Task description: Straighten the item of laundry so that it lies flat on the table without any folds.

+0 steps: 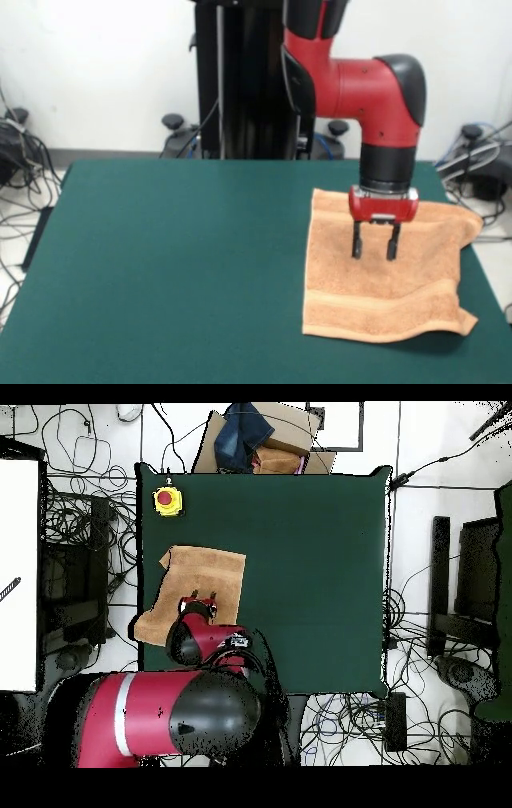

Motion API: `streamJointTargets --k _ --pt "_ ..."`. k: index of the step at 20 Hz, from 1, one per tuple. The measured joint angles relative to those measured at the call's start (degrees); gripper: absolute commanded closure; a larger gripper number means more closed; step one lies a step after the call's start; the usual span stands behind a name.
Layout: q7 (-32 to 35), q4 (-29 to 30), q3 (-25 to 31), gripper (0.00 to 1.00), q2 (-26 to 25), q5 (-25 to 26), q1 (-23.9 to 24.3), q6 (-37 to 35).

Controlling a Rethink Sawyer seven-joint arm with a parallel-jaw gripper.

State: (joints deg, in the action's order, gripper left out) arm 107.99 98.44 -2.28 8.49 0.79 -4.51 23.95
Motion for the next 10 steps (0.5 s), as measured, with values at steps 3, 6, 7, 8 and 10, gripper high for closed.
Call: streamJointTargets --k 3,6,7,8,10 --pt "0.0 -1.0 -1.5 0.0 -1.1 -1.2 -2.0 0.0" --pt "0.0 -1.7 -2.8 0.0 -2.1 -2.7 -4.2 0.0" --pt "0.0 -2.0 -3.3 0.0 -2.7 -2.9 -5.4 0.0" --pt "0.0 -2.0 -3.5 0.0 -2.9 -2.9 -5.8 0.0" --pt "0.0 -2.1 -4.0 0.0 -3.1 -2.6 -5.9 0.0"
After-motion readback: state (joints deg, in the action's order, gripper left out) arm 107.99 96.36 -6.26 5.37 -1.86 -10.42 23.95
